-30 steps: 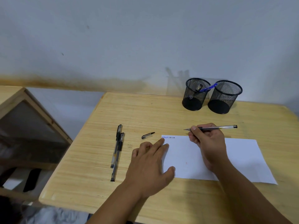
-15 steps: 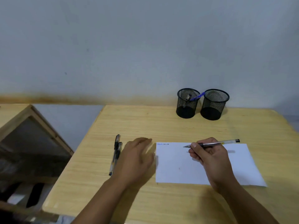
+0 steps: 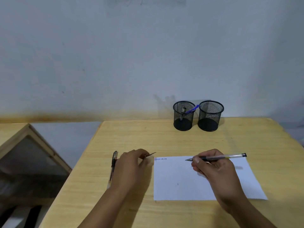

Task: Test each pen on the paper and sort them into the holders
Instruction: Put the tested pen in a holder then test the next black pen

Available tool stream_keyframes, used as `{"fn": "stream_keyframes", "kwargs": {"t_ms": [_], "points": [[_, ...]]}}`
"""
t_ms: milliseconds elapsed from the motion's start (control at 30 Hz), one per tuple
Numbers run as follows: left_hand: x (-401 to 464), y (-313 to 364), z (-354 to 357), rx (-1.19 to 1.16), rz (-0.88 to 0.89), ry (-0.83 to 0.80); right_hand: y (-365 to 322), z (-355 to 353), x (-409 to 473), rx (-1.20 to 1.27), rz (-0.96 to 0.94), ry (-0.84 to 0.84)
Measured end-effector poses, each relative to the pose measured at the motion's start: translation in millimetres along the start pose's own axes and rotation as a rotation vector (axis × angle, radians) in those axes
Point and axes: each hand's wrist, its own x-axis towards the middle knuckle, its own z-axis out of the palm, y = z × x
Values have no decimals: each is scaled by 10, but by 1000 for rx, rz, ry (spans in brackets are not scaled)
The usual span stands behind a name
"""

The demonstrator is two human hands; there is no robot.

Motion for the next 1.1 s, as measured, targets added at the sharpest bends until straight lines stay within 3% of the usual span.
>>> {"fn": "stream_keyframes", "kwargs": {"t_ms": [133,233,767,1100], "points": [[-163,310,2,-272,-4,-36,-123,43,-27,-5,-20,-43],[-256,463,34,-349,16,-34,-184,75,-56,-46,-17,-78],[-377,768,88,-358,136,-91,-102,-25,-171,-52,32,-117],[-352,810,138,-427,171,-235,32,-60,-209,36,63,-91]]}}
